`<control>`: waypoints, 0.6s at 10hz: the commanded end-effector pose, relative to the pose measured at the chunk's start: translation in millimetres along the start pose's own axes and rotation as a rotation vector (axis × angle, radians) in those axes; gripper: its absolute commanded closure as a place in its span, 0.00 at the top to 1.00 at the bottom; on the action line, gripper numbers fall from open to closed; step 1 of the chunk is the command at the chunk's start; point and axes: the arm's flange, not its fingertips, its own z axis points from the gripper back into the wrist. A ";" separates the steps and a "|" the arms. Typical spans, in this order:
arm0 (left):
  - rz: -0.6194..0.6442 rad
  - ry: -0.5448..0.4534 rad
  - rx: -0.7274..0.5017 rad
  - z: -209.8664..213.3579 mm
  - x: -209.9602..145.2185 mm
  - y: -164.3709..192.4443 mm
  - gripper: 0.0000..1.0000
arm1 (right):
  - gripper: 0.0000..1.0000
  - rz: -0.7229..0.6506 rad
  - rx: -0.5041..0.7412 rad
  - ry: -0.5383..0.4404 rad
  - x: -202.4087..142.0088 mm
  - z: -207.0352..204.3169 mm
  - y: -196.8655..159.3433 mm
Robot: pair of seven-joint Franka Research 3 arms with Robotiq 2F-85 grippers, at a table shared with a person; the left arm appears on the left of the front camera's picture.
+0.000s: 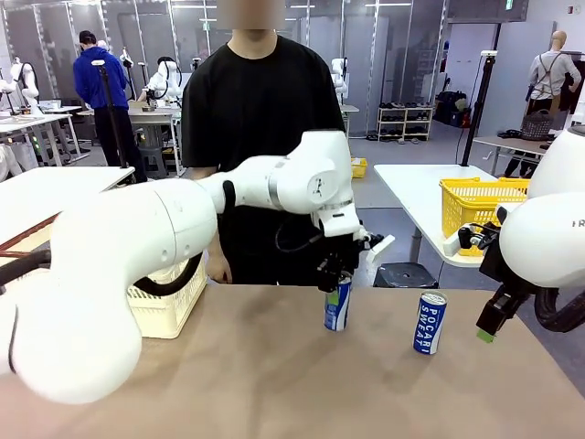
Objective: Place the drinks into the Shopping basket.
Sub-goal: Pick up one drink and place it into the Shopping basket.
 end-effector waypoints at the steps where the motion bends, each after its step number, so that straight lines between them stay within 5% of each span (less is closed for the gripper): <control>1: -0.005 0.038 -0.015 57.0 2.1 16.7 0.01 | 0.79 -0.004 0.002 -0.002 -1.7 0.0 -0.7; 6: 0.127 0.083 0.117 156.4 -51.6 -93.7 0.01 | 0.79 -0.004 0.002 -0.002 -1.7 0.0 -0.7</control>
